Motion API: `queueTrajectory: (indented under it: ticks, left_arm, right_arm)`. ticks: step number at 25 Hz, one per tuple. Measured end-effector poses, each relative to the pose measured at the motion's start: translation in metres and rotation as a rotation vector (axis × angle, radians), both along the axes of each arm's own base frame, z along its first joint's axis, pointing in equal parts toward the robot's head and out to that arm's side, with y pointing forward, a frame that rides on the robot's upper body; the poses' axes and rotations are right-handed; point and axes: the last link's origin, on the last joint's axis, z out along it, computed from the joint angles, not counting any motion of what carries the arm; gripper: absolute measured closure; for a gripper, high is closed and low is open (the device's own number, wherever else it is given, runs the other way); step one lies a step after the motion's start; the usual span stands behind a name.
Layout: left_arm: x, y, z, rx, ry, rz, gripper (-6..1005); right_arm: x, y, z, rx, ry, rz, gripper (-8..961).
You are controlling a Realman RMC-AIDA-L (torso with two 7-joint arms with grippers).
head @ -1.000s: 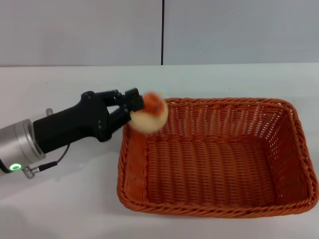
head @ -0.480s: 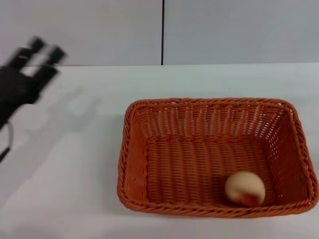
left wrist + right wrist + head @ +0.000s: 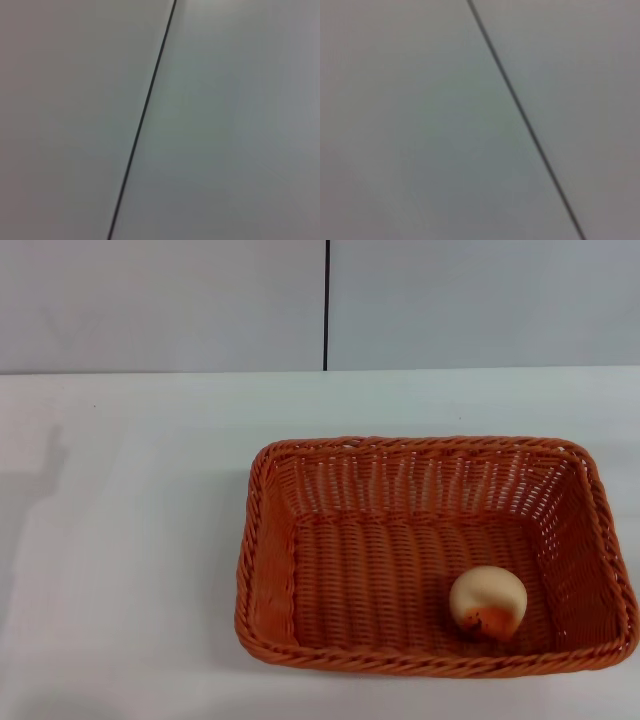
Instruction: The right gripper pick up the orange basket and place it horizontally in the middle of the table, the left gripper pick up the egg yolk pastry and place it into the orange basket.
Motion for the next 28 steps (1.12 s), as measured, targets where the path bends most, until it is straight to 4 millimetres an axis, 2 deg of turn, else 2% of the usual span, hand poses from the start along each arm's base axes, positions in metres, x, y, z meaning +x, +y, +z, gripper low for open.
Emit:
queueTrajectory:
  ticks: [6,12,20,28]
  left_arm:
    - [-0.001,0.000,0.000,0.030,0.022,0.033,195]
    - [-0.003,0.000,0.002,0.044,0.025,0.046,207]
    - [-0.007,-0.002,0.003,0.060,0.016,0.073,265]
    - [-0.009,-0.004,0.004,0.069,0.011,0.089,259]
  right_arm:
    - [0.011,-0.012,0.007,0.079,-0.004,-0.060,311]
    - [0.026,-0.028,0.002,0.265,-0.128,-0.206,307]
    - [0.034,-0.036,0.005,0.348,-0.124,-0.280,302]
    - [0.035,-0.034,0.007,0.367,-0.112,-0.295,297]
